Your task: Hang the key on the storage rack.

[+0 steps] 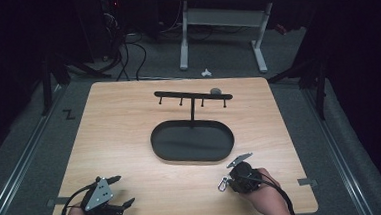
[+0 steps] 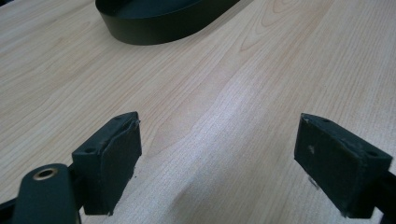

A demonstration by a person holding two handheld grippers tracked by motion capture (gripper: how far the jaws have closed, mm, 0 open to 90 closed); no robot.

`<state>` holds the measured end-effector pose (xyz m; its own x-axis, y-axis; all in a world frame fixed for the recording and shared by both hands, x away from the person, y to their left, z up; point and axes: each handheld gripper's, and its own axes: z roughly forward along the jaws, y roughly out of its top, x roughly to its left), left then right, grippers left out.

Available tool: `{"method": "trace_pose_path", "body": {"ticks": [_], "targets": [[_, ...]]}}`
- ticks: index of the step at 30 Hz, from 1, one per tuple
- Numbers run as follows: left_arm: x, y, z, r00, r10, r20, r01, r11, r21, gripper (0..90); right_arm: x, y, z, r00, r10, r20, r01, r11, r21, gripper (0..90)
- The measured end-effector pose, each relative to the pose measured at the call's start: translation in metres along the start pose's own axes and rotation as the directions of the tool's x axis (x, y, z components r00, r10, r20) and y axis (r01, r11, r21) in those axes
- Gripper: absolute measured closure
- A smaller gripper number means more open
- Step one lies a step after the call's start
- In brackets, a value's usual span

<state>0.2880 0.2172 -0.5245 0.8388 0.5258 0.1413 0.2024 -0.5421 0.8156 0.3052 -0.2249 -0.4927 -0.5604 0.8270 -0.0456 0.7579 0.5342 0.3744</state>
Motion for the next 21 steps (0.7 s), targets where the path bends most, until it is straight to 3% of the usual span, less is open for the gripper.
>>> {"method": "trace_pose_path", "body": {"ticks": [3, 6, 13, 21], "targets": [[-0.0004, 0.0001, 0.0002, 1.0, 0.001, 0.0, -0.001, 1.0, -0.001, 15.4, -0.0007, 0.0, -0.0022, 1.0, -0.003, -0.008, 0.003, 1.0, 0.003, 86.3], [-0.0004, 0.0001, 0.0002, 1.0, 0.002, 0.0, -0.002, 1.0, -0.001, 15.4, -0.0009, 0.0008, -0.0038, 0.9999, -0.005, -0.016, 0.005, 1.0, 0.008, 88.3], [-0.0002, 0.0, -0.0001, 1.0, 0.0, 0.002, 0.0, 1.0, 0.0, 15.3, -0.0016, 0.0018, -0.0022, 0.9988, 0.002, -0.05, -0.001, 1.0, 0.018, 88.5], [-0.0002, -0.0001, 0.0004, 1.0, 0.001, 0.005, -0.001, 1.0, 0.004, 15.3, -0.0029, 0.0035, 0.0006, 0.999, 0.012, -0.043, -0.012, 1.0, 0.0, 88.2]]}}
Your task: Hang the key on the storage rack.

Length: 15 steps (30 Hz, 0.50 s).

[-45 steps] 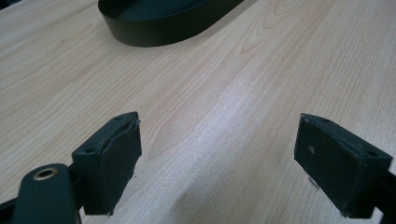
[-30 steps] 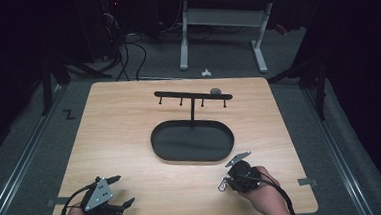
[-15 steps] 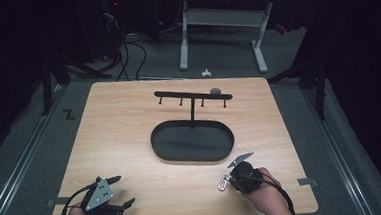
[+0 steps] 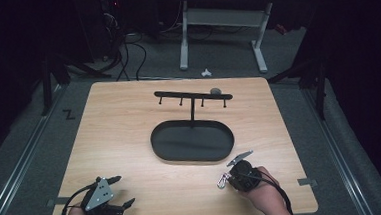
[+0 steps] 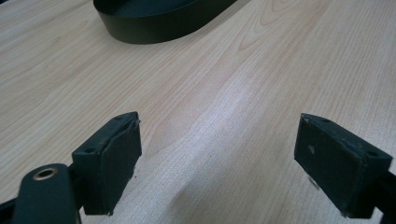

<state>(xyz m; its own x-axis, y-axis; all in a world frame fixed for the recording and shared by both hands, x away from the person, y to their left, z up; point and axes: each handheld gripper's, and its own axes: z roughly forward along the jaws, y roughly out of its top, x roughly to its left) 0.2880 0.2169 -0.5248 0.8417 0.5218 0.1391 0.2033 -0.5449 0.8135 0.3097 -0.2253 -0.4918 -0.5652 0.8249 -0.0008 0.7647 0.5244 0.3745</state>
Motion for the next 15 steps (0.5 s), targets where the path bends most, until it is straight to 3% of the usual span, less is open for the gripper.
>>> {"method": "trace_pose_path", "body": {"ticks": [7, 15], "targets": [[-0.0004, 0.0, 0.0001, 1.0, 0.001, 0.002, -0.001, 1.0, 0.002, 15.4, 0.0003, -0.0005, 0.0027, 0.9999, 0.011, -0.007, -0.011, 1.0, -0.009, 82.4], [-0.0004, -0.0001, 0.0004, 1.0, 0.001, 0.004, -0.001, 1.0, 0.004, 15.4, -0.0004, 0.001, 0.0023, 0.9999, 0.014, 0.001, -0.014, 0.999, -0.029, 88.4]]}}
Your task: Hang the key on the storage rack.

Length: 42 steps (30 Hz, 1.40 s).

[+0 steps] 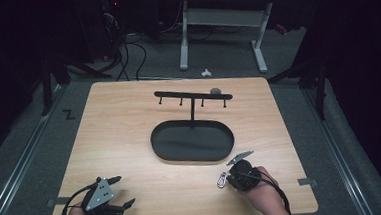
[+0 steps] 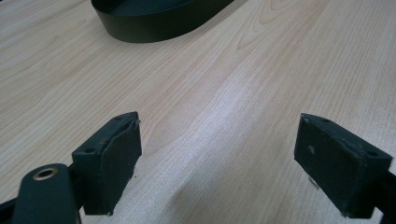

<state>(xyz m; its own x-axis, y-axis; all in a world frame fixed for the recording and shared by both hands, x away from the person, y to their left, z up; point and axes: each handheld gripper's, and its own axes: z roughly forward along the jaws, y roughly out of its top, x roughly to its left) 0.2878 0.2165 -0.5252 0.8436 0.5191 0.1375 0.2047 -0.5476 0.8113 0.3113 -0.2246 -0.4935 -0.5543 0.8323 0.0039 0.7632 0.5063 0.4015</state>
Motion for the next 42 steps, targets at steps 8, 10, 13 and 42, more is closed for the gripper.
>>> {"method": "trace_pose_path", "body": {"ticks": [8, 10, 13, 42], "targets": [[0.0, 0.0, 0.0, 1.0, 0.0, -0.001, 0.0, 1.0, -0.002, 15.3, 0.0, 0.004, -0.012, 0.999, 0.017, -0.041, -0.017, 1.0, -0.014, 88.6], [0.0, 0.0, 0.0, 1.0, 0.0, -0.002, 0.0, 1.0, -0.002, 15.3, -0.001, 0.005, -0.018, 0.9983, 0.029, -0.051, -0.029, 0.999, -0.018, 88.6], [0.0, 0.0, -0.001, 1.0, -0.001, -0.002, 0.001, 1.0, -0.003, 15.3, -0.002, 0.007, -0.025, 0.9978, 0.033, -0.057, -0.035, 0.999, -0.024, 88.6], [-0.002, 0.001, 0.001, 1.0, 0.002, 0.005, -0.002, 1.0, 0.0, 15.4, -0.027, 0.027, -0.073, 0.9925, 0.122, 0.001, -0.122, 0.993, 0.006, 88.5]]}}
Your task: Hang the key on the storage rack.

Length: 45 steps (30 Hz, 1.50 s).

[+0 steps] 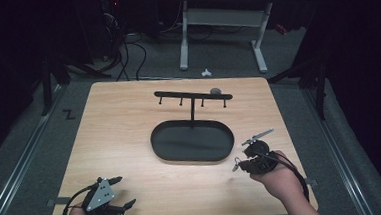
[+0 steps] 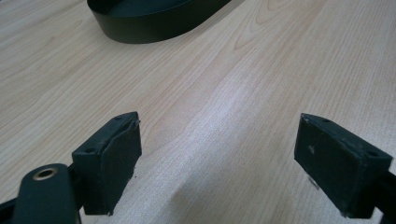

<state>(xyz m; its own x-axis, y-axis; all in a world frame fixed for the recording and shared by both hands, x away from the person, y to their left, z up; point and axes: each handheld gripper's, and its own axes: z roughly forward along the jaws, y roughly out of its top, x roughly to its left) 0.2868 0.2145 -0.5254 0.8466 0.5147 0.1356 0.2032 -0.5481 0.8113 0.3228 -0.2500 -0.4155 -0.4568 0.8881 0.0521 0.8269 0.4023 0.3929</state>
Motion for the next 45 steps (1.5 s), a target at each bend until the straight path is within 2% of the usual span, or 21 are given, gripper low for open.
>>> {"method": "trace_pose_path", "body": {"ticks": [12, 15, 31, 34, 45], "targets": [[0.0, 0.0, -0.001, 1.0, -0.004, 0.0, 0.004, 1.0, -0.005, 15.4, -0.005, 0.016, -0.015, 0.9999, 0.01, 0.009, -0.011, 0.999, 0.031, 88.5], [0.0, 0.0, -0.001, 1.0, -0.003, 0.0, 0.003, 1.0, -0.005, 15.3, -0.005, 0.02, -0.018, 0.9999, 0.0, 0.016, 0.0, 0.999, 0.045, 88.5], [0.001, 0.0, -0.002, 1.0, 0.0, -0.004, 0.0, 0.9999, -0.011, 15.3, -0.008, 0.047, -0.034, 0.9997, 0.009, 0.021, -0.01, 1.0, 0.026, 88.5], [0.001, 0.0, -0.002, 1.0, -0.003, -0.003, 0.003, 1.0, -0.008, 15.3, -0.011, 0.054, -0.039, 0.9995, 0.028, 0.015, -0.028, 1.0, 0.006, 88.5], [0.001, 0.0, -0.002, 1.0, -0.002, -0.003, 0.002, 1.0, -0.007, 15.4, -0.016, 0.075, -0.051, 0.9991, 0.038, 0.015, -0.038, 0.999, -0.018, 88.5]]}}
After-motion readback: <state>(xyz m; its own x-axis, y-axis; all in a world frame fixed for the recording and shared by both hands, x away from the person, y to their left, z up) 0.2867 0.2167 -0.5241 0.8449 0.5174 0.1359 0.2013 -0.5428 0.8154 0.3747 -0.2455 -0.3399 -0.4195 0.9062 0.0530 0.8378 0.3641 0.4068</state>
